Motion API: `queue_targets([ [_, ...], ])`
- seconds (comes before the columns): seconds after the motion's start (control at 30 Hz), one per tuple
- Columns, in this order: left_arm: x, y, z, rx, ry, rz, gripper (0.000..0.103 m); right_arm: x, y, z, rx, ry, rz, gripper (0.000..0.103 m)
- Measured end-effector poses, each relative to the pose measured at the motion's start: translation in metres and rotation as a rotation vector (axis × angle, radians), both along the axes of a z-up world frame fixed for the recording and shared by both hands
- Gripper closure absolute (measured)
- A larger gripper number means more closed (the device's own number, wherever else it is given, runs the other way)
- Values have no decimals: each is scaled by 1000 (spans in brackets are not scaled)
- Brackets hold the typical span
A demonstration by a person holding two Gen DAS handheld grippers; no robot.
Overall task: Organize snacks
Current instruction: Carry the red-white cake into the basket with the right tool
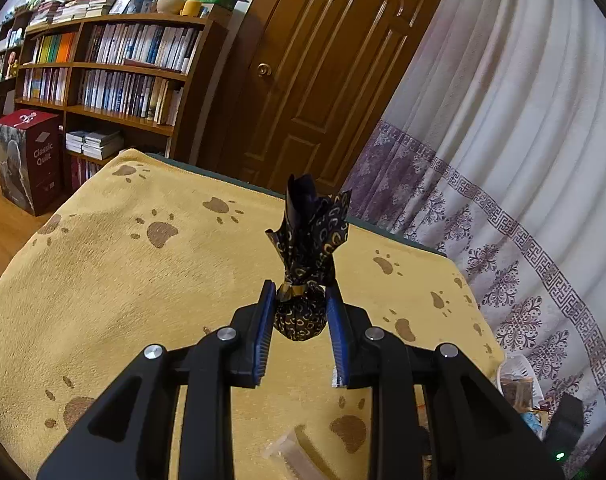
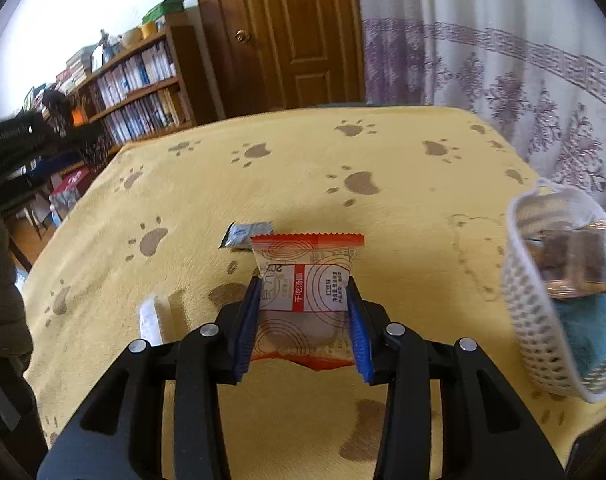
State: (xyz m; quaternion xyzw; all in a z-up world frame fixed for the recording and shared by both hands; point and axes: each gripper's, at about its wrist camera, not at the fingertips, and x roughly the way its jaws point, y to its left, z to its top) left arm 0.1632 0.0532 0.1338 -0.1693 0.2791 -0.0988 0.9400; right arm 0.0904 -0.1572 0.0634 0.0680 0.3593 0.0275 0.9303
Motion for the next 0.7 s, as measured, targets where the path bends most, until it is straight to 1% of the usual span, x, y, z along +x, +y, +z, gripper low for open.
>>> queue_targets([
  [0.2,-4,-3,3,-1,-10,-13,77,-25,-28,24,7,-58,-61,62],
  [0.33,-5,-7,5,3,-14,-22,77,-43,-55,40,12,-95,-122,62],
  [0.57,-7,-13,6,9,-20,-36,77,-65,-104,53,-1,-117,-232,62],
  [0.7,-9,-17,8,13,-27,-43,77,-72,-133,55,23,-112,-295,62],
])
